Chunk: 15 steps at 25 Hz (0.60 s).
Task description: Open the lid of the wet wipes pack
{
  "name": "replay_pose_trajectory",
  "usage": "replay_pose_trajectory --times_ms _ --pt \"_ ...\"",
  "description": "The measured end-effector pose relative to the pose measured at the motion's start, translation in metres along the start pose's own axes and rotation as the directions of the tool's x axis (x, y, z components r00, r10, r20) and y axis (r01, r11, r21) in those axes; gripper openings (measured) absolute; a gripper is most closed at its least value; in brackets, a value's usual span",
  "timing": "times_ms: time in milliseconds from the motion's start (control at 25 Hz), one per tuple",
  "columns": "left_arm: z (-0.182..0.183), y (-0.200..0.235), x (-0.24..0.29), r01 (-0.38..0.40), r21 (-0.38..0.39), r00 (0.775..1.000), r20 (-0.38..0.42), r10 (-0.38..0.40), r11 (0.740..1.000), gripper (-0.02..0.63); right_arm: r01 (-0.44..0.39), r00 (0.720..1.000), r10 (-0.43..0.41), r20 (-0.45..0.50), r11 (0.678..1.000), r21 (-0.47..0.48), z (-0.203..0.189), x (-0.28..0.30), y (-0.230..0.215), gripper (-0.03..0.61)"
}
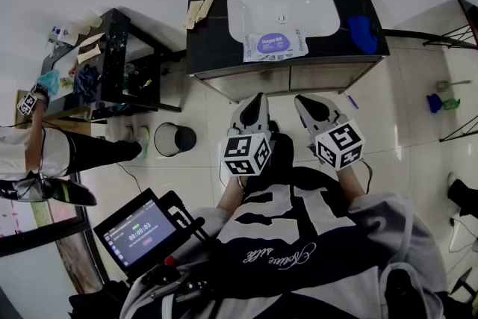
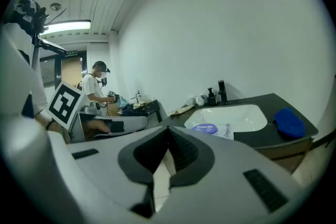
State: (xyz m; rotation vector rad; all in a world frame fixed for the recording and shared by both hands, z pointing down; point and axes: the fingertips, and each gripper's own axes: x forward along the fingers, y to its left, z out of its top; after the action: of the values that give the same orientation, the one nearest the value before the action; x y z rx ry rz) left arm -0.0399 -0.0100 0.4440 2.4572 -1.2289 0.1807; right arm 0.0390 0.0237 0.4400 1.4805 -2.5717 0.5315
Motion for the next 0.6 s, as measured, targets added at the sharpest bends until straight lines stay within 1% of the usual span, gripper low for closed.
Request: replay_pose_trajectory --times_ms 160,320,480,600 --pt "0.004 0.043 0.033 0.011 0.010 0.999 -0.042 -0.011 1.000 -0.002 0.020 0.999 -0.019 -0.031 1.000 0.022 0.007 0.048 -0.015 -0.002" --pt "-0.001 0.084 0.074 0.034 0.014 0.994 -0.102 -0.033 0.999 -0.002 0.070 0.996 -0.069 -0.057 0.997 0.023 0.019 0.093 -0.043 0.000" --pt "-0.022 0.106 0.107 0.053 0.016 0.982 -0.180 -0.049 0.998 -0.002 0.091 0.991 -0.091 -0.099 0.996 0.000 0.019 0.120 -0.058 -0.002" --pt "-0.040 0.110 0.124 0.068 0.003 0.970 -0.235 -0.065 0.998 -0.002 0.091 0.986 -0.093 -0.138 0.996 -0.021 0.014 0.133 -0.065 0.000"
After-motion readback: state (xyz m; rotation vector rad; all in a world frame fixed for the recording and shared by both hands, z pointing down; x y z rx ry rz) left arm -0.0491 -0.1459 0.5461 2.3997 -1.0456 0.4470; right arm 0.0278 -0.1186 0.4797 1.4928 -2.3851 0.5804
